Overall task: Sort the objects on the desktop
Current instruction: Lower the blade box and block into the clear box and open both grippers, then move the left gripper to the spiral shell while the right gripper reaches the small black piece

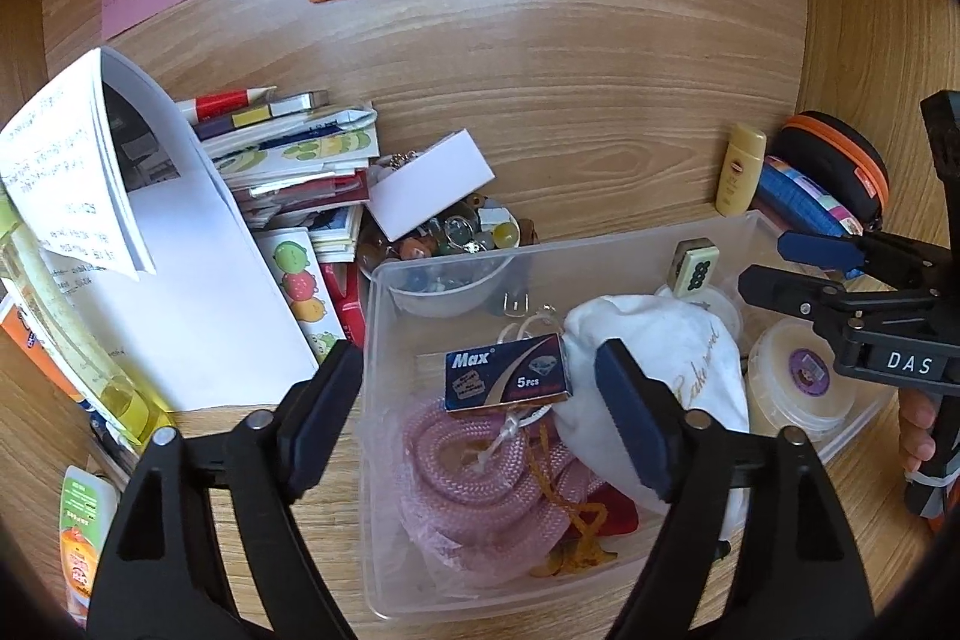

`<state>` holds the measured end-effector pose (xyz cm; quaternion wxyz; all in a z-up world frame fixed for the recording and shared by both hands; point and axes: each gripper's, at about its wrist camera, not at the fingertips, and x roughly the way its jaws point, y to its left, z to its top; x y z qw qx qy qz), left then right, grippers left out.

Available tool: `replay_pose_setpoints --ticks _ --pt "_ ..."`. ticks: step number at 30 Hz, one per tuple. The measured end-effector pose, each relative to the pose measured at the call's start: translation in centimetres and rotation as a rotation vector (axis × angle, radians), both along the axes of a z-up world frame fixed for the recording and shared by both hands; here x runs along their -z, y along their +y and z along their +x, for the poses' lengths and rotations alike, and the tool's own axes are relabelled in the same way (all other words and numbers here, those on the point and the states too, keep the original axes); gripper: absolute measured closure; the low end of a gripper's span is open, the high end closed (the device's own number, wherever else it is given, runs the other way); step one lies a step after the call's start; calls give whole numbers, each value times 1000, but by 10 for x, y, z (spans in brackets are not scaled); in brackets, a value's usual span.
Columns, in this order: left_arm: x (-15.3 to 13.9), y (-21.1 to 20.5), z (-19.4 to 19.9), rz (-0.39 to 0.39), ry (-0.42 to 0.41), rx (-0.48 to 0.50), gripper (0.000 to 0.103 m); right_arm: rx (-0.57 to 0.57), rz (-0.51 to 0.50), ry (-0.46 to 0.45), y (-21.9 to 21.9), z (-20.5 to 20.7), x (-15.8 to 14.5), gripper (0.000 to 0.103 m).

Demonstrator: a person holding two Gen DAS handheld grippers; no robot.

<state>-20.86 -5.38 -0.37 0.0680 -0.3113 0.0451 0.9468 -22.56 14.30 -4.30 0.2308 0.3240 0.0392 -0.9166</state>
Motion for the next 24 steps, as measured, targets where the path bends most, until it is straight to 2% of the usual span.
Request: replay_pose_setpoints --ticks 2,4,6,11,14,19,24 --pt "-2 -2 2 6 8 -1 12 0 -3 0 1 1 0 42" --pt "-4 -4 3 14 17 -1 9 0 -4 2 1 1 0 39" --pt "-6 -4 5 13 25 -2 8 3 -5 12 0 2 0 29" --pt "-8 -5 13 9 55 -29 7 -1 -16 37 1 7 -5 28" --pt "-12 -8 18 22 71 -36 7 4 -21 40 2 9 -6 22" --pt "-20 -20 28 44 99 -58 5 22 -24 77 6 20 -16 22" --pt "-28 -38 46 91 123 -86 4 26 -84 85 17 37 -31 21"
